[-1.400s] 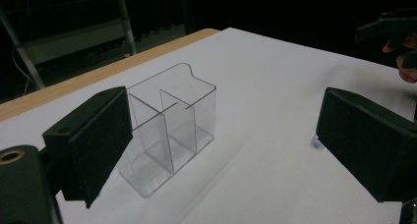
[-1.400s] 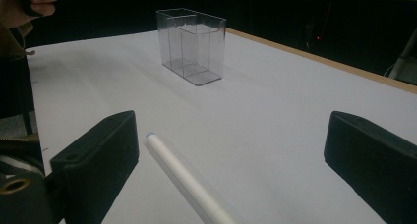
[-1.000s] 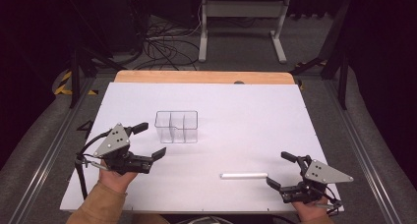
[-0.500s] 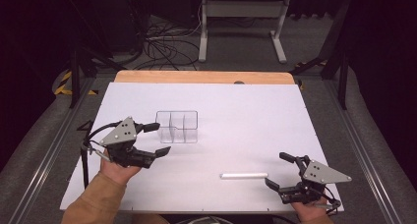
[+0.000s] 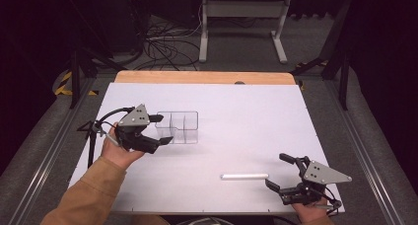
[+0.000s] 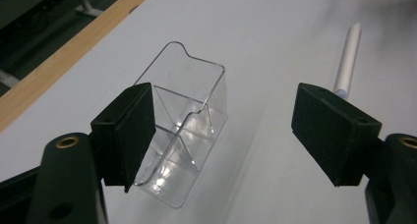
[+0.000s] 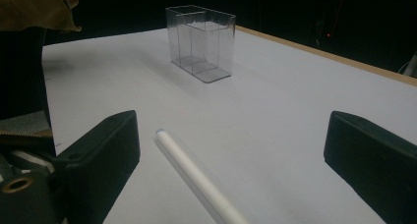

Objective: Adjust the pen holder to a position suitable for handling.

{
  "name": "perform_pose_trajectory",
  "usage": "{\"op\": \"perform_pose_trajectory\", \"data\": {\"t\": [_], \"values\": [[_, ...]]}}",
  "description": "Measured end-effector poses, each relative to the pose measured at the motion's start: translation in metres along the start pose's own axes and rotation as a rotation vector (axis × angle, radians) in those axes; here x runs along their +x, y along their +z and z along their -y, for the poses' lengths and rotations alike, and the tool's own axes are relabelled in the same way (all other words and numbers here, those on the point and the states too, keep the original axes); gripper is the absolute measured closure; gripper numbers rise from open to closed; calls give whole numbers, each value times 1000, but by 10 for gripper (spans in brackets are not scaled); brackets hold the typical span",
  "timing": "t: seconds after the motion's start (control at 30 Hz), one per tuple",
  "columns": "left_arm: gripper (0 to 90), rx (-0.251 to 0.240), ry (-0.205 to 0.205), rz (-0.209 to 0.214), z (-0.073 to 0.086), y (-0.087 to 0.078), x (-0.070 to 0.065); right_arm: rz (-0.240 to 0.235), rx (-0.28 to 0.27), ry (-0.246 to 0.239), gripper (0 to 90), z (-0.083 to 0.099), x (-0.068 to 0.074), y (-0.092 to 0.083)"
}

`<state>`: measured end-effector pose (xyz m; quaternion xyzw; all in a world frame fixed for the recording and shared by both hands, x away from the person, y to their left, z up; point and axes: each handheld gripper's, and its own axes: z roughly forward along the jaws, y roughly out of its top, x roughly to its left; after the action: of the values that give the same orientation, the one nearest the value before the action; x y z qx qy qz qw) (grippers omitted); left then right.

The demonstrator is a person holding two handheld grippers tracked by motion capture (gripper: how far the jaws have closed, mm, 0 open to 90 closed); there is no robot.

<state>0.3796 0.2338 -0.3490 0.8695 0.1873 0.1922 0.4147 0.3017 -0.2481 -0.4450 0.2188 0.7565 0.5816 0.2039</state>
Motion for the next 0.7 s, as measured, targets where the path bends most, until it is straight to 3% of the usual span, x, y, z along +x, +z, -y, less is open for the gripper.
{"op": "perform_pose_trajectory", "data": {"t": [0.1,0.33,0.6,0.7], "values": [[254,18,19,1,-4,5,4,-5,0,1,70,0,0,0],[285,67,-15,29,-4,17,19,-10,0,1,70,0,0,1],[305,109,29,33,-8,24,26,-16,0,2,70,0,-1,1],[320,148,48,17,-7,28,28,-15,-1,0,70,0,0,0]]}}
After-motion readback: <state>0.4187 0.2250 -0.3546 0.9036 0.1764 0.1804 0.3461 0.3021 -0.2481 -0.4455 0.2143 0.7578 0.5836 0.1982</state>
